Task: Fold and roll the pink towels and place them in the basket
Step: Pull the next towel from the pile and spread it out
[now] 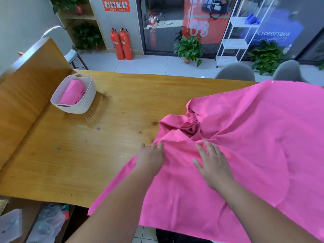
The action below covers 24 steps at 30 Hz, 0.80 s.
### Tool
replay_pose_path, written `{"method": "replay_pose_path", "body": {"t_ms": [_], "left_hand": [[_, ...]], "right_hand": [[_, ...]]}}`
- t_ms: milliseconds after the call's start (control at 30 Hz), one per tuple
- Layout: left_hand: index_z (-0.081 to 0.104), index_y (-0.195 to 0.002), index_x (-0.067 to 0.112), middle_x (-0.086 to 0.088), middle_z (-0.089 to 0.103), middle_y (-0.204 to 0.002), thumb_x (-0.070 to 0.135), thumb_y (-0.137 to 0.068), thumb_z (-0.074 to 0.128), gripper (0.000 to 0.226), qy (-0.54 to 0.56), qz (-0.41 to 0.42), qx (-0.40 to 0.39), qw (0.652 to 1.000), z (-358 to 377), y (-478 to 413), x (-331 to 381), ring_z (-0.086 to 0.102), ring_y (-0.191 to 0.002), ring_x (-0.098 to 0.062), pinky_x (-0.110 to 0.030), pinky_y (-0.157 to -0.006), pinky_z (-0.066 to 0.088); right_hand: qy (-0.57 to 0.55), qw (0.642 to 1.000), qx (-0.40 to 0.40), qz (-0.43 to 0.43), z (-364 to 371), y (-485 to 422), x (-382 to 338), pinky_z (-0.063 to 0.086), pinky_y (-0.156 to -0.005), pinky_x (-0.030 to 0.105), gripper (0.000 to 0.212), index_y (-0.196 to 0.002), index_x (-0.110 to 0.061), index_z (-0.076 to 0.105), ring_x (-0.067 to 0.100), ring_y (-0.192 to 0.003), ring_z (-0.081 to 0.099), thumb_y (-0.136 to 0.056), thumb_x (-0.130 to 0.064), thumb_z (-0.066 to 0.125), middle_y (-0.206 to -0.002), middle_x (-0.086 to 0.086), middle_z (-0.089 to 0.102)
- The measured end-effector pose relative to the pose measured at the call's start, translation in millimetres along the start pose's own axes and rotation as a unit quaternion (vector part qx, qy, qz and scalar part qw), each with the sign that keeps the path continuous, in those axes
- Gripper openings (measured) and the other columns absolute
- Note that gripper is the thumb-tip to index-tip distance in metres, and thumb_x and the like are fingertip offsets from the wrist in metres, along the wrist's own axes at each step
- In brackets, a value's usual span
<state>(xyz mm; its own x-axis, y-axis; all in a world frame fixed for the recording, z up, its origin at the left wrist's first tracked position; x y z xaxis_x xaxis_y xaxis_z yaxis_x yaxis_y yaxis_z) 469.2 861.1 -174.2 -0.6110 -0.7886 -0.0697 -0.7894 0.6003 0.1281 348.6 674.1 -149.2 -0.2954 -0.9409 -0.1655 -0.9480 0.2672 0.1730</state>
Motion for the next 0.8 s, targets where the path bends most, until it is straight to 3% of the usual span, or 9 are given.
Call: {"method": "replay_pose_path", "body": {"t_ms": [100, 167, 200, 300, 400, 500, 600, 800], "left_hand": [[0.06, -0.119, 0.015, -0.01, 0.071, -0.102, 0.027, -0.097, 0.056, 0.025, 0.006, -0.013, 0.024, 1.0, -20, -25, 6, 0.067, -0.093, -0.032, -0.044, -0.085, 0.045], [0.064, -0.119, 0.015, -0.018, 0.065, -0.124, 0.022, -0.088, 0.063, 0.032, 0.037, 0.015, 0.063, 0.997, -31, -40, 14, 0.062, -0.109, -0.037, -0.047, -0.086, 0.05], [0.063, -0.127, 0.017, -0.021, 0.056, -0.143, 0.022, -0.087, 0.062, 0.04, 0.053, 0.034, 0.073, 0.995, -38, -48, 18, 0.055, -0.126, -0.039, -0.051, -0.095, 0.048], [0.047, -0.153, 0.026, -0.012, 0.021, -0.173, 0.03, -0.1, 0.054, 0.054, 0.07, 0.096, 0.035, 0.992, -46, -71, 34, 0.017, -0.16, -0.038, -0.055, -0.125, 0.026], [0.038, -0.159, 0.035, 0.001, 0.013, -0.176, 0.038, -0.106, 0.046, 0.054, 0.066, 0.127, -0.047, 0.989, -39, -93, 42, -0.001, -0.163, -0.03, -0.05, -0.131, 0.004], [0.038, -0.16, 0.033, 0.006, 0.028, -0.172, 0.035, -0.107, 0.043, 0.053, 0.066, 0.129, -0.074, 0.987, -33, -111, 40, 0.008, -0.162, -0.026, -0.046, -0.131, 0.004], [0.039, -0.159, 0.028, 0.007, 0.037, -0.167, 0.035, -0.106, 0.045, 0.054, 0.081, 0.105, -0.047, 0.99, -40, -130, 26, 0.018, -0.16, -0.023, -0.045, -0.131, 0.01], [0.047, -0.152, 0.018, 0.0, 0.048, -0.157, 0.033, -0.102, 0.053, 0.052, 0.105, -0.053, 0.026, 0.993, -75, -171, -55, 0.033, -0.15, -0.029, -0.047, -0.123, 0.03]], "right_hand": [[-0.02, 1.0, -0.009, 0.017, -7, -24, 11, 0.02, -0.128, 0.046, 0.065, -0.164, -0.027, 0.028, 0.029, -0.16, 0.013, -0.107, -0.057, 0.038, -0.175, 0.004, 0.013], [-0.028, 0.999, -0.015, 0.017, -9, -41, 16, 0.019, -0.128, 0.046, 0.066, -0.165, -0.026, 0.026, 0.028, -0.161, 0.011, -0.108, -0.057, 0.036, -0.176, 0.003, 0.009], [-0.031, 0.999, -0.02, 0.014, -9, -49, 19, 0.019, -0.129, 0.046, 0.066, -0.166, -0.026, 0.025, 0.028, -0.161, 0.01, -0.108, -0.057, 0.036, -0.176, 0.003, 0.008], [-0.039, 0.999, -0.036, 0.0, -10, -76, 24, 0.02, -0.13, 0.048, 0.068, -0.166, -0.026, 0.022, 0.027, -0.161, 0.009, -0.108, -0.057, 0.036, -0.176, 0.001, 0.006], [-0.046, 0.997, -0.055, -0.007, -8, -96, 29, 0.019, -0.13, 0.048, 0.069, -0.167, -0.026, 0.018, 0.024, -0.162, 0.009, -0.108, -0.058, 0.034, -0.176, -0.001, 0.006], [-0.059, 0.996, -0.073, -0.01, -5, -117, 36, 0.018, -0.13, 0.047, 0.071, -0.168, -0.027, 0.015, 0.022, -0.162, 0.01, -0.108, -0.06, 0.032, -0.177, -0.003, 0.005], [-0.053, 0.995, -0.077, -0.019, -5, -137, 38, 0.021, -0.129, 0.047, 0.071, -0.167, -0.026, 0.018, 0.023, -0.161, 0.014, -0.107, -0.062, 0.032, -0.176, -0.002, 0.009], [-0.03, 0.997, -0.074, -0.018, -13, -174, 30, 0.026, -0.127, 0.048, 0.073, -0.166, -0.026, 0.019, 0.029, -0.158, 0.018, -0.105, -0.064, 0.031, -0.174, 0.005, 0.016]]}}
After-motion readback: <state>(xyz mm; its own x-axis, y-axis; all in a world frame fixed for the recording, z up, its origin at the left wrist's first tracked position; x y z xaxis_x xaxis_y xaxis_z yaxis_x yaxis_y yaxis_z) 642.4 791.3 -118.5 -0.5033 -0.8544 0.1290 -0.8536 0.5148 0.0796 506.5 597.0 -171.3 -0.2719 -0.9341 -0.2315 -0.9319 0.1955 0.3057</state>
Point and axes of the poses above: each hand's wrist, its own y-axis away from the middle knuckle, its own z-axis out of the palm, x = y × z, the point moved 10 cm from there along -y, towards the middle knuckle
